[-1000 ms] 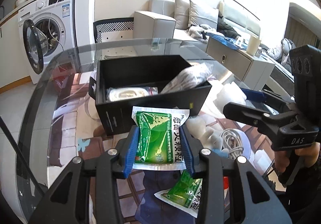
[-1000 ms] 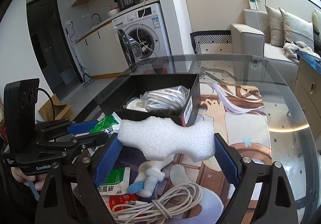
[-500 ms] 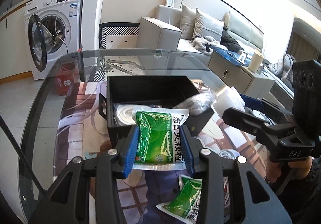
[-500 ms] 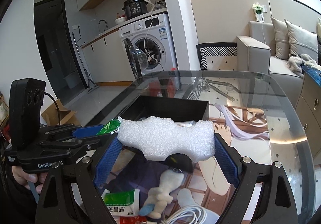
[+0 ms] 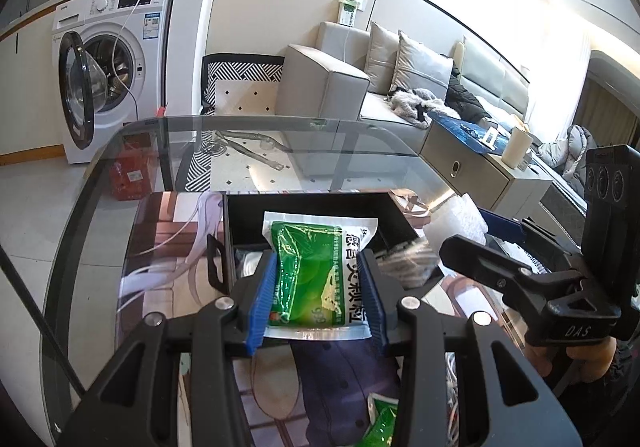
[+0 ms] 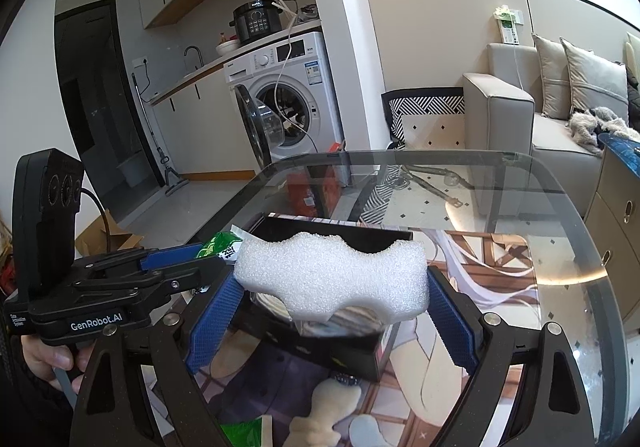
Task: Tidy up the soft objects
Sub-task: 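Carry the green packet and foam over the black box with both grippers, then release the green packet and foam into the black box, opening both grippers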
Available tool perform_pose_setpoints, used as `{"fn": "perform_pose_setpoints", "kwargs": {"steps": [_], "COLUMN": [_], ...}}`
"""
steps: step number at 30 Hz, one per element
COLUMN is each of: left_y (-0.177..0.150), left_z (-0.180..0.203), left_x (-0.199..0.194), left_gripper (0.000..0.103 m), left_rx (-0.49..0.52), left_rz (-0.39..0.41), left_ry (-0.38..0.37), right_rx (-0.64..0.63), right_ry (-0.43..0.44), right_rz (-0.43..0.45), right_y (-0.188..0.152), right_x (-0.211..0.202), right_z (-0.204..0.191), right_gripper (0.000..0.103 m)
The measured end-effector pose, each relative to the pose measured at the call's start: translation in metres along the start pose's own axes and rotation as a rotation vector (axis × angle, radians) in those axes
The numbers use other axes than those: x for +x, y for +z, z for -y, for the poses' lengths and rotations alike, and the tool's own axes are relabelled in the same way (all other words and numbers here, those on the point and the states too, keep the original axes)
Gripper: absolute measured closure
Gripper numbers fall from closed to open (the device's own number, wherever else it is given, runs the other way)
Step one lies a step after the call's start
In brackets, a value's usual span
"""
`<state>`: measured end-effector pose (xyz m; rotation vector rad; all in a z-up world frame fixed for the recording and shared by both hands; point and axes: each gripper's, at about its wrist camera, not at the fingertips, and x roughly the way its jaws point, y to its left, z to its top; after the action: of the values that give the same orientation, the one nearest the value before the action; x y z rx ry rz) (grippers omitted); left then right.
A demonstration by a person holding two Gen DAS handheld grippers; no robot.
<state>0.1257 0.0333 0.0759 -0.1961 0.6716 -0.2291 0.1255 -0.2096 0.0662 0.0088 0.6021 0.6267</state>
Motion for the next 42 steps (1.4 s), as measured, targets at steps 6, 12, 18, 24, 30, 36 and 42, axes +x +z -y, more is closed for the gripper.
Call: {"fn": "perform_pose_setpoints", "kwargs": {"steps": [6, 12, 18, 24, 30, 36, 42], "left_y": [0.007, 0.011, 0.01, 0.01, 0.008, 0.006, 0.004], "left_z": [-0.006, -0.013, -0.018, -0.019, -0.018, -0.016, -0.016], "left_x": [0.011, 0.027, 0.036, 0.044, 0.051, 0.055, 0.059], "left_gripper": [0.064, 0.064, 0.064, 0.064, 0.063, 0.063, 0.063], "left_rx": [-0.004, -0.025, -0.041, -0.041, -0.028, -0.015, -0.011], "left_rz": [0.003, -0.013, -0.025, -0.047, -0.057, -0.063, -0.074], "left_ry": [0.015, 0.027, 0.027, 0.031, 0.032, 0.033, 0.039], "right_rx": [0.001, -0.015, -0.027, -0.018, -0.03, -0.028, -0.022], "right_ry": [-0.015, -0.013, -0.018, -0.025, -0.028, -0.028, -0.031], "right_rz": [-0.007, -0.029, -0.047, -0.059, -0.058, -0.074, -0.087], "right_y": [0.005, 0.01, 0.013, 0.013, 0.013, 0.012, 0.01], "right_x": [0.014, 0.03, 0.041, 0.048, 0.051, 0.058, 0.062], "right_z": [0.0, -0.001, 0.0, 0.004, 0.002, 0.004, 0.008], "right_gripper": [0.012, 0.012, 0.012, 0.012, 0.012, 0.012, 0.012]}}
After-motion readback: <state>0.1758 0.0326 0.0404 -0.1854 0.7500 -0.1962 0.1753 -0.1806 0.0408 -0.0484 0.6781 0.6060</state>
